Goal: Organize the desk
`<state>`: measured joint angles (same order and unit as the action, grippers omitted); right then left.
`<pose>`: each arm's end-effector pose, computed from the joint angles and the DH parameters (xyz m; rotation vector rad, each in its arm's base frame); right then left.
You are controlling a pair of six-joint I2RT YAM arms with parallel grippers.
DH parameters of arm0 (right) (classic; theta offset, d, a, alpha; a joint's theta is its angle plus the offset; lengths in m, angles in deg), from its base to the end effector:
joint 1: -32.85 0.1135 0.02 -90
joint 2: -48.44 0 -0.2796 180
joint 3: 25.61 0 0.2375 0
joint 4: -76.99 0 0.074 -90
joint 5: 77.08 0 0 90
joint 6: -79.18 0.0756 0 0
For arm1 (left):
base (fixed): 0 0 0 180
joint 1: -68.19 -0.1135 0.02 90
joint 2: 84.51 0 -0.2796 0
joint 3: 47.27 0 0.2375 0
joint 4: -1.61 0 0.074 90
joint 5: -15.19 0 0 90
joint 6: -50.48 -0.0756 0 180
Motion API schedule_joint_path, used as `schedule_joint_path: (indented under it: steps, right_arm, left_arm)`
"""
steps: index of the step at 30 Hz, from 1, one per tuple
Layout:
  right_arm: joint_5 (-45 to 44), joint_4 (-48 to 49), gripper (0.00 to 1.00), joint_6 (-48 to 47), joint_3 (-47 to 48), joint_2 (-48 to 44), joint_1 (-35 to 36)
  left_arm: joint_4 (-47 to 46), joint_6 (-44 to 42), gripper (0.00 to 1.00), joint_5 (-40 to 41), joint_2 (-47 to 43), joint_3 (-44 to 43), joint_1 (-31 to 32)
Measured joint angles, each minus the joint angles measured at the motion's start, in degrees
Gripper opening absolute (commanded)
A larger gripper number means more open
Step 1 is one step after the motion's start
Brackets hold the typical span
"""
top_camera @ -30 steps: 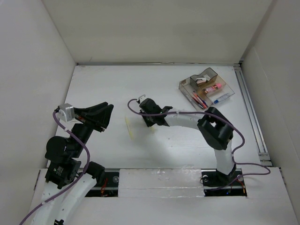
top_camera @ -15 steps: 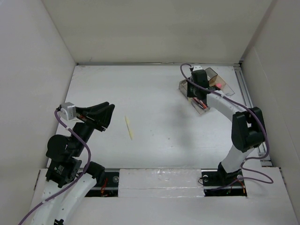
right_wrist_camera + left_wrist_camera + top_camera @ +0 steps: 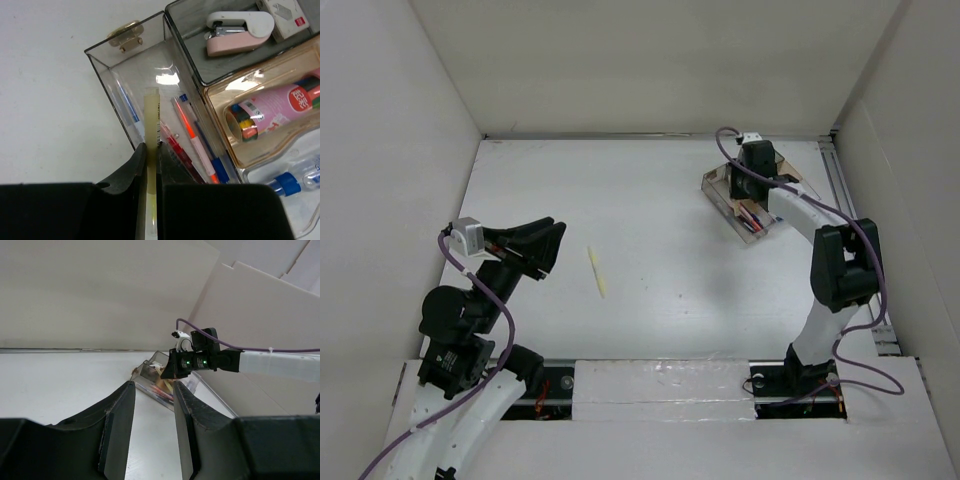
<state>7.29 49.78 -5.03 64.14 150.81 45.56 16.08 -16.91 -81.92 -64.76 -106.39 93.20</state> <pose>0.4175 0.0866 0.2391 -0.0845 2.2611 0.0604 0.0646 -0.0404 0.4214 0.1384 1.1681 -0.8070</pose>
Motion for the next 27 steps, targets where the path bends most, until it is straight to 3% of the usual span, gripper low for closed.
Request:
schedule_joint_path:
  steps: [7,11,19,22,25,27]
  right_arm:
    - [-0.46,-2.27,0.06,-2.51,3.26,4.96,0.79]
    - [-1.44,-2.58,0.3,-2.4,3.23,5.25,1.31]
    - [-0.02,-2.43,0.36,-0.52,0.28,1.14,1.79]
    - [0.5,-2.32,0.26,0.31,-0.22,-1.81,3.17]
    - [2.75,-1.36,0.04,0.9,-0.26,-3.87,6.19]
    - [3.37,-0.13,0.0,1.36,-0.28,-4.2,9.9]
  left_arm:
    - [0.0,0.0,0.32,0.07,0.0,0.0,0.0]
    - [0.0,0.0,0.32,0.04,0.0,0.0,0.0]
    - [0.0,0.0,0.32,0.04,0.0,0.0,0.0]
    - [0.0,0.0,0.32,0.02,0.0,0.0,0.0]
    - [-0.02,0.0,0.32,0.02,0.0,0.0,0.0]
    - [-0.02,0.0,0.32,0.02,0.0,0.0,0.0]
